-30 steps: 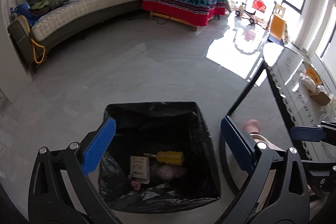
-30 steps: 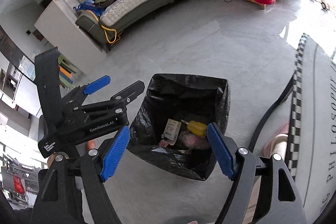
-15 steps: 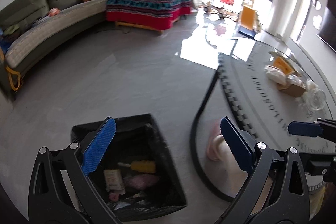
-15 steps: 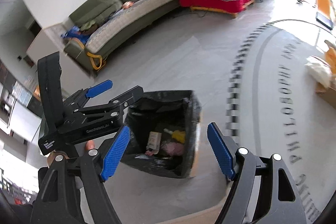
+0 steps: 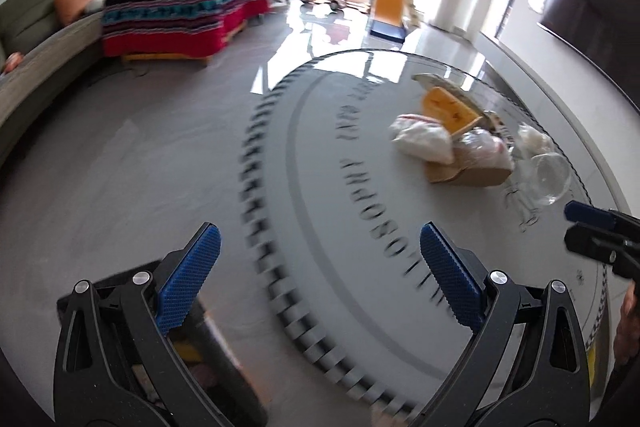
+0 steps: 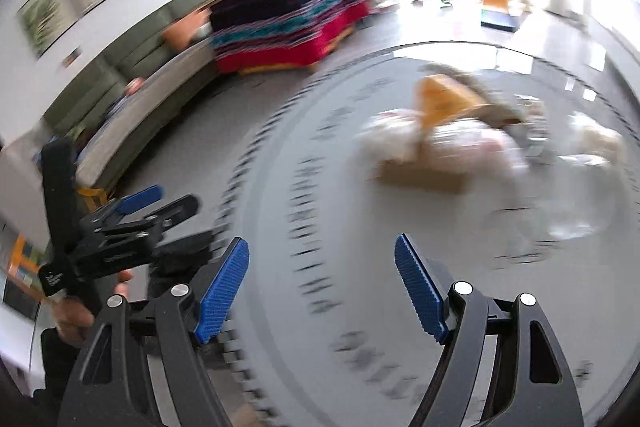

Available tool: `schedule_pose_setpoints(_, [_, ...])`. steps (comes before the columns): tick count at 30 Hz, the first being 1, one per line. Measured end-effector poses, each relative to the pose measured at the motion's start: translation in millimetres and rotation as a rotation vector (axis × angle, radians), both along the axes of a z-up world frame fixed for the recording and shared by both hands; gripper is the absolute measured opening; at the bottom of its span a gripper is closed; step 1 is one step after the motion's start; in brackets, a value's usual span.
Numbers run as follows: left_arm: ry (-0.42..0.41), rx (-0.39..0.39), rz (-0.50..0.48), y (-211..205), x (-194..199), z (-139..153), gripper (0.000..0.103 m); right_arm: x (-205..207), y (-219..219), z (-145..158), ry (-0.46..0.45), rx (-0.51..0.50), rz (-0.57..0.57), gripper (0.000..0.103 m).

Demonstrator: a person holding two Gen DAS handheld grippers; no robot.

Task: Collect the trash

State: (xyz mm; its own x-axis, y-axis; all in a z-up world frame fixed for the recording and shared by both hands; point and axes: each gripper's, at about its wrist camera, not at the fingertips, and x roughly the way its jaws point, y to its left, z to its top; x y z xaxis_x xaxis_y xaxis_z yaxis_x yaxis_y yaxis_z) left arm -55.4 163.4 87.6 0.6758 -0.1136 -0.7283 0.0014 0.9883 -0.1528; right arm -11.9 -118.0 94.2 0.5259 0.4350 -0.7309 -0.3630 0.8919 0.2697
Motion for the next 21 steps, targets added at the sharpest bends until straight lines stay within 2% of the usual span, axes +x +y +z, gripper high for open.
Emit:
schedule_pose_setpoints(3, [0.014, -0.017, -0.056, -22, 27, 5, 0.097, 19, -51, -1, -0.007, -0.024, -0.103, 0.077])
schedule_pose_setpoints(9, [0.018, -0.012, -0.190, -76, 74, 19, 0.097, 56, -125, -13, 0.013, -0.075, -0.240, 0.080])
schedule_pose_setpoints(15, [0.065, -0.005, -0.303, -137, 125, 19, 0.097, 88, -151, -38, 0.009, -0.177, -0.279, 0.081])
schedule_pose_setpoints(21, [0.131, 0.040, -0.408, -197, 162, 2, 0.097, 111, -160, -62, 0.017, -0.213, -0.263, 0.081])
